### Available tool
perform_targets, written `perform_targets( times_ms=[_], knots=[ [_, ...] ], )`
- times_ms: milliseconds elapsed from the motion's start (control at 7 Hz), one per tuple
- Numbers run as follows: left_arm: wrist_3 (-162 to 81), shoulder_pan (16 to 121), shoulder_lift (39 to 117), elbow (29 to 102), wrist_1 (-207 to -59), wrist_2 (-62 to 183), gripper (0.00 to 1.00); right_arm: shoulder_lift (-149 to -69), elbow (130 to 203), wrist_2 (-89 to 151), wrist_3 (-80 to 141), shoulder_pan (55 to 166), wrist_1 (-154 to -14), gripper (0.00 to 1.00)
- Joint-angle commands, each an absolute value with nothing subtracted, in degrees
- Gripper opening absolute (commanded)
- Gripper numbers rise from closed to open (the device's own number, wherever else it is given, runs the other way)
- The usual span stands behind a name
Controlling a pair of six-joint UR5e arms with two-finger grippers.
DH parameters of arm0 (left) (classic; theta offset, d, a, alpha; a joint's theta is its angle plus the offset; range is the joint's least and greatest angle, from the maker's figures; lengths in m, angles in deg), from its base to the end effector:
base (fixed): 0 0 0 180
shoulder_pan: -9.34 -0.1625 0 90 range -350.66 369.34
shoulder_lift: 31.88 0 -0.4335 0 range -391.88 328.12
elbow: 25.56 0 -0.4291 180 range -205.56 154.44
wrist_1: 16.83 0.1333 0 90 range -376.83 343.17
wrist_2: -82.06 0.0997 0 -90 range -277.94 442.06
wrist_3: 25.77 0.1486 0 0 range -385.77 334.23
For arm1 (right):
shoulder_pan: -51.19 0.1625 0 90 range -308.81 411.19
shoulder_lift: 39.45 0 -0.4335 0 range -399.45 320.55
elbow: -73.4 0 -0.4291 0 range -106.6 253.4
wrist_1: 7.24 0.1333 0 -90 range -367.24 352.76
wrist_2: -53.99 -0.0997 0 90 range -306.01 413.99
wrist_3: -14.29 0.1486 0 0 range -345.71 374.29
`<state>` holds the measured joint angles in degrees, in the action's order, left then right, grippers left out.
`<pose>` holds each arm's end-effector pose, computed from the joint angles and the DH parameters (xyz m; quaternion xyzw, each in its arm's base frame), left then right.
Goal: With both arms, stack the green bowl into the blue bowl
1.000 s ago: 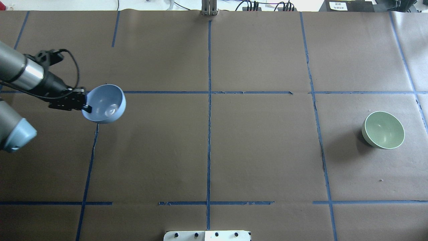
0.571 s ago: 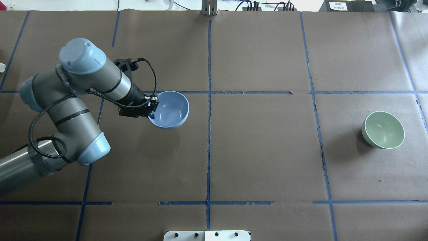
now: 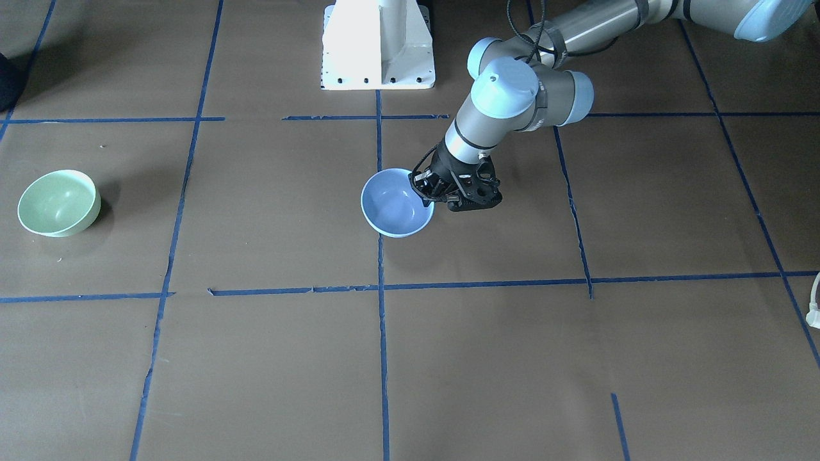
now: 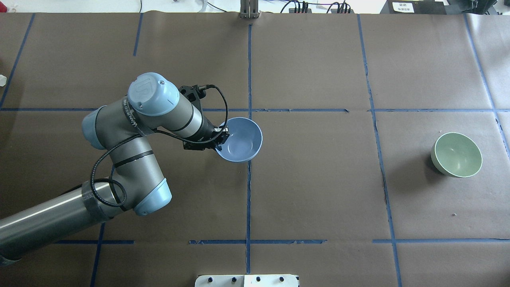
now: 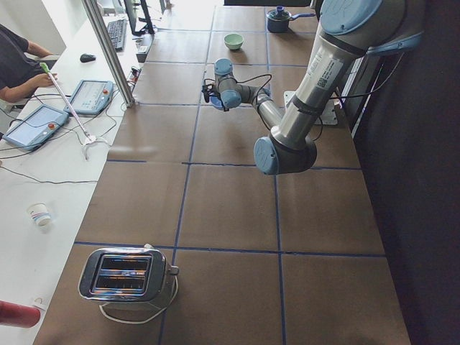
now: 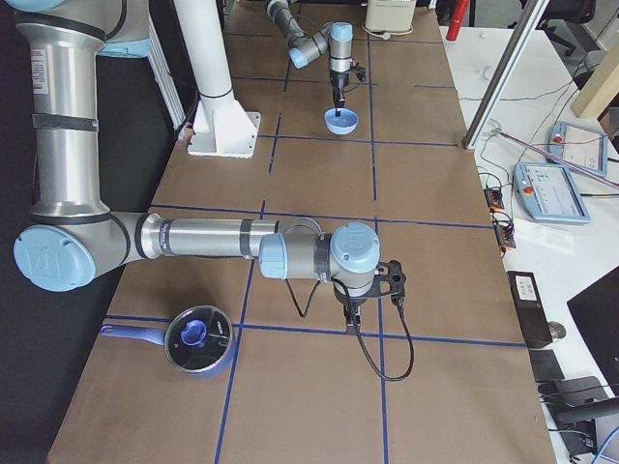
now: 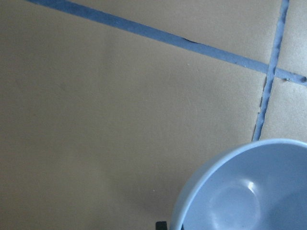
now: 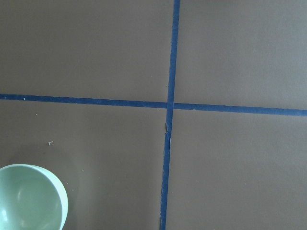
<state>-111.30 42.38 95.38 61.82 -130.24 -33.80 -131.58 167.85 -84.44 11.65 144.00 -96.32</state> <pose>0.6180 -0.4836 0.2498 -0.0332 0.5107 -0.1051 0.8527 0.0475 -0.5160 0.6711 0.0452 -0.4083 -0.0102 0.9117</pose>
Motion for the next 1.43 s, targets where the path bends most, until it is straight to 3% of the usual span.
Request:
perform_targets(
  times_ms=[0,143,286,429,571,1000,1286],
  knots=[
    [-111.90,41.24,97.48,59.78,-131.00,-33.08,0.00,-131.56,167.79,-84.44,11.74,144.00,-96.36,1.00],
    [-111.81,41.24,97.66,59.08,-131.00,-33.08,0.02,-131.56,167.79,-84.44,11.65,144.00,-96.27,1.00],
    [-111.81,40.89,97.67,59.08,-131.09,-33.08,0.09,-131.56,167.79,-84.44,11.74,144.00,-96.27,1.00],
    [-111.72,40.71,97.67,59.08,-131.17,-33.08,0.76,-131.56,167.79,-84.44,11.65,144.00,-96.27,1.00],
    [-111.55,40.71,97.49,59.34,-131.96,-33.08,1.00,-131.56,167.79,-84.44,11.65,144.00,-96.36,1.00],
    [-111.20,49.72,96.44,61.52,-129.08,-47.07,1.00,-131.65,168.05,-84.53,11.65,144.00,-96.27,1.00],
    [-106.58,56.15,91.20,70.09,-123.04,-53.53,1.00,-132.00,169.10,-84.79,15.05,144.00,-95.66,1.00]
  ],
)
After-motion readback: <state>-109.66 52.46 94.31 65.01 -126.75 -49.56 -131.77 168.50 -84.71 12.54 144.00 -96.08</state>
